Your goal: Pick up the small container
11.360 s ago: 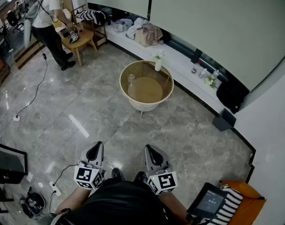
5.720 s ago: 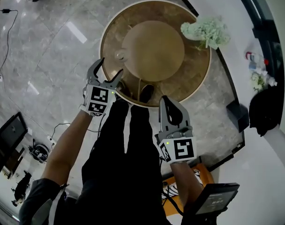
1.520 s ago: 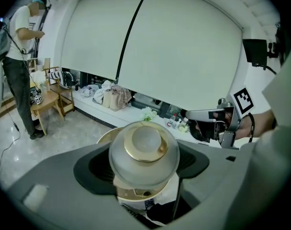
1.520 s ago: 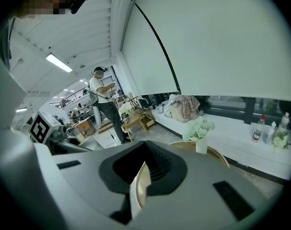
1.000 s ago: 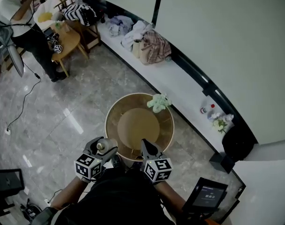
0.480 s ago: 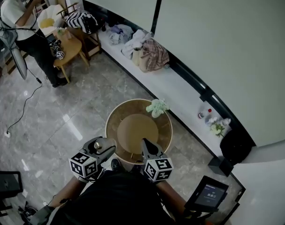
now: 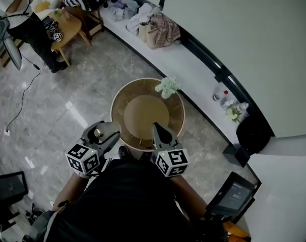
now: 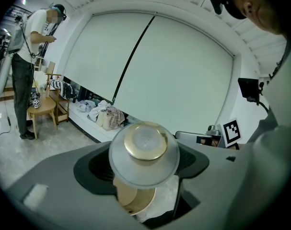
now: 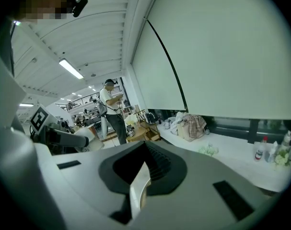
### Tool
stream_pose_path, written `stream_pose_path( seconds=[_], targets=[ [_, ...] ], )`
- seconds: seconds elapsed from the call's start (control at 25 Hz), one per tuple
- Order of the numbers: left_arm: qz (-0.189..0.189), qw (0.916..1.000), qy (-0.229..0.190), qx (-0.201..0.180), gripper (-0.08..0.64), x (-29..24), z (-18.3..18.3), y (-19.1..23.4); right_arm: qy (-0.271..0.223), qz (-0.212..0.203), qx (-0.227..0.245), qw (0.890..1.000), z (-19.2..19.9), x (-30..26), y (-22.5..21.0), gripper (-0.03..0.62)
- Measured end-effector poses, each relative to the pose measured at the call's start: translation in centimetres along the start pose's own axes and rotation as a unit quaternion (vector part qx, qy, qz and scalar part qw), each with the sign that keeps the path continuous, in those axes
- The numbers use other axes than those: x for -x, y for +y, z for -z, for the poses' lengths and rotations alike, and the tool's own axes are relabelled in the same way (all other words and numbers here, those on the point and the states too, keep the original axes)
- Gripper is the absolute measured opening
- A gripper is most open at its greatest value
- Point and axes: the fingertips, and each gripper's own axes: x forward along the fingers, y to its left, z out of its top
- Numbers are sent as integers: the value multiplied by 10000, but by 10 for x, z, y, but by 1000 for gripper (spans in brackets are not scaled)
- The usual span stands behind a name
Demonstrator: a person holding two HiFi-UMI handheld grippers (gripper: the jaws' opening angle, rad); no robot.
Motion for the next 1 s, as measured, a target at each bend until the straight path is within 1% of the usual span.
stream_pose_path(
  seconds=[0.16,0.44,0.76,1.0],
  targets=[
    [73,9999,-19,75,334,1,3,1,-146,67,8,9999,-6,3,-2,6],
    [63,9999,-133,16,334,-1,-5,4,-349,111,-47,9993,-16,3,-6,6],
    [63,9998,-165,44,334,-1,-5,4,-400,9,101,9991,-20,2,3,6],
    [48,9999,-147,67,334,-2,-5,4,-415,-30,104,9991,-22,1,6,6]
  ],
)
